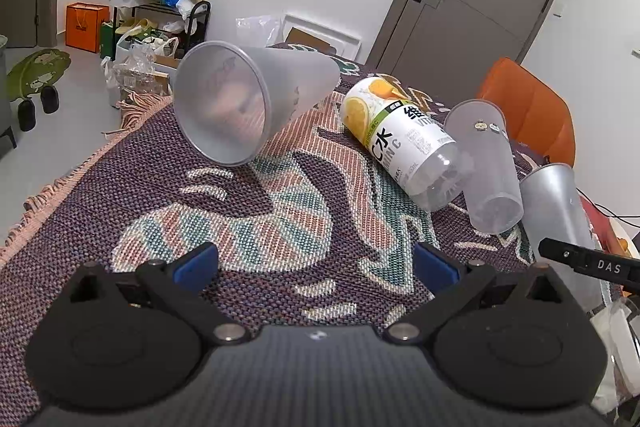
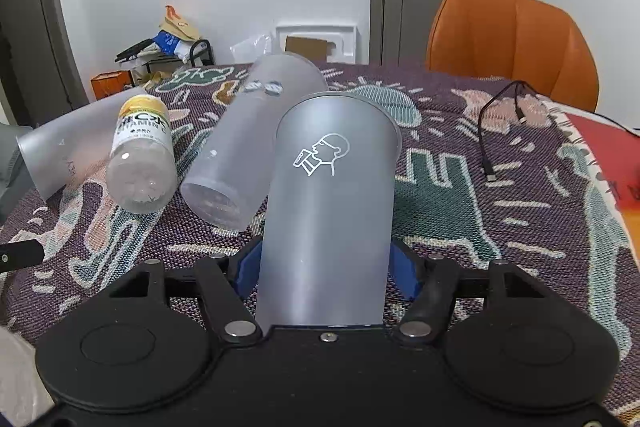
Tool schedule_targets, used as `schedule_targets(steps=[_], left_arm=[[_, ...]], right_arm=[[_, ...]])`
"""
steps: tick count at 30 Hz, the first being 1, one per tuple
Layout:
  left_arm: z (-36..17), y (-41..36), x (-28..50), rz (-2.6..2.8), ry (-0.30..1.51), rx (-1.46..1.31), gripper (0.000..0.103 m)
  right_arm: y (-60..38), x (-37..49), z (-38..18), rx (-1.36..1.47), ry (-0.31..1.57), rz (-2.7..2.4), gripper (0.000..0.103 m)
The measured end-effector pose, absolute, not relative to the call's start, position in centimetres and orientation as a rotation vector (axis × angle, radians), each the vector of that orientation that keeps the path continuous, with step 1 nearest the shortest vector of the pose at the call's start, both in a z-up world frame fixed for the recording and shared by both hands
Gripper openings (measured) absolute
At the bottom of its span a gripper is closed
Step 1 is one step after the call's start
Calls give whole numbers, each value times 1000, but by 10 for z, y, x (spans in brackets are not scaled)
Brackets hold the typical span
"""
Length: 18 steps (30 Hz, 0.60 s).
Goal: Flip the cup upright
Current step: 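Lift the frosted cup with the right gripper and rotate it upright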
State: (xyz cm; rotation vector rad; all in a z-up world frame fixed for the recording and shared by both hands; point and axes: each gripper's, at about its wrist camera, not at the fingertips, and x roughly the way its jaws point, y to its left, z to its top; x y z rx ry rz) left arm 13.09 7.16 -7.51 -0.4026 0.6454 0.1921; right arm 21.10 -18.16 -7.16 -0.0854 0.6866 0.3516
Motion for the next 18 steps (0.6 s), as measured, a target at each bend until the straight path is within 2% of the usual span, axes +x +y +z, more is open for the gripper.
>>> schedule_targets(steps=[18], left_arm=[[-44,62,100,171,561,-391,103]], right_arm=[[-192,164,-26,-87,580,371,62]])
